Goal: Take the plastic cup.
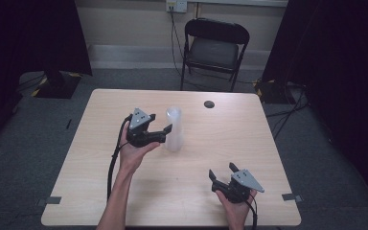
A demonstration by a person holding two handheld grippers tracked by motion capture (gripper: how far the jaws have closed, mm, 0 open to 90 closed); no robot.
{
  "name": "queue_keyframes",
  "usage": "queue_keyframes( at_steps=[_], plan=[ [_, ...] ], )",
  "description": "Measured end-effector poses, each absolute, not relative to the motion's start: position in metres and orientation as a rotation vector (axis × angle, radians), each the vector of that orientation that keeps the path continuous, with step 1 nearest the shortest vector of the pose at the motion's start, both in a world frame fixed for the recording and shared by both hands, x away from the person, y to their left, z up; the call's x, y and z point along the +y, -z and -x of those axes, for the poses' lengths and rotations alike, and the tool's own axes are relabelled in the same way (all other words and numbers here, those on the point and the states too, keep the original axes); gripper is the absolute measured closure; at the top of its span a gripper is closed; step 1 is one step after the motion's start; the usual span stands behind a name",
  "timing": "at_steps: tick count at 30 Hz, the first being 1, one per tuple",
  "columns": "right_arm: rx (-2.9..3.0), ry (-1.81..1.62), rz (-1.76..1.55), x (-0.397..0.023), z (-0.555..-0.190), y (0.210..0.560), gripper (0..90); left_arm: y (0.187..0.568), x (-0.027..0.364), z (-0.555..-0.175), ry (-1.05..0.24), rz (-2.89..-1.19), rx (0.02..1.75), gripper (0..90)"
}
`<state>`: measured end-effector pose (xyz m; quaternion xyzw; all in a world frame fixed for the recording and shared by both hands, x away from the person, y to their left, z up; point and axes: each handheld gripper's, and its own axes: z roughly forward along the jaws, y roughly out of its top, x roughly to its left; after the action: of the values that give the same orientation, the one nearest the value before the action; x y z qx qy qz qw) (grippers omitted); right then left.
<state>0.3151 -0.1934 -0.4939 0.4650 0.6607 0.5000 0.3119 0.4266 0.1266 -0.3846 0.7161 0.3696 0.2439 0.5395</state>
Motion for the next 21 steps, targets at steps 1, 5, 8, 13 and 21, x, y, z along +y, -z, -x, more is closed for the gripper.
queue_keyframes(
  at_steps=[1, 5, 8, 13, 21],
  plan=[
    [1.748, -1.319, -1.226, -0.193, -0.315, 0.494, 16.5, 0.383, 0.124, -0.428, -0.588, -1.703, 0.87, 23.5],
    [1.752, -1.321, -1.226, -0.193, -0.316, 0.494, 16.5, 0.381, 0.119, -0.435, -0.596, -1.71, 0.859, 23.6],
    [1.753, -1.324, -1.228, -0.193, -0.316, 0.494, 16.6, 0.382, 0.117, -0.44, -0.583, -1.715, 0.864, 24.2],
    [1.758, -1.32, -1.221, -0.193, -0.316, 0.494, 17.0, 0.381, 0.108, -0.447, -0.584, -1.718, 0.836, 16.2],
    [1.757, -1.325, -1.219, -0.194, -0.315, 0.494, 17.2, 0.387, 0.097, -0.462, -0.57, -1.75, 0.842, 18.0]
  ],
)
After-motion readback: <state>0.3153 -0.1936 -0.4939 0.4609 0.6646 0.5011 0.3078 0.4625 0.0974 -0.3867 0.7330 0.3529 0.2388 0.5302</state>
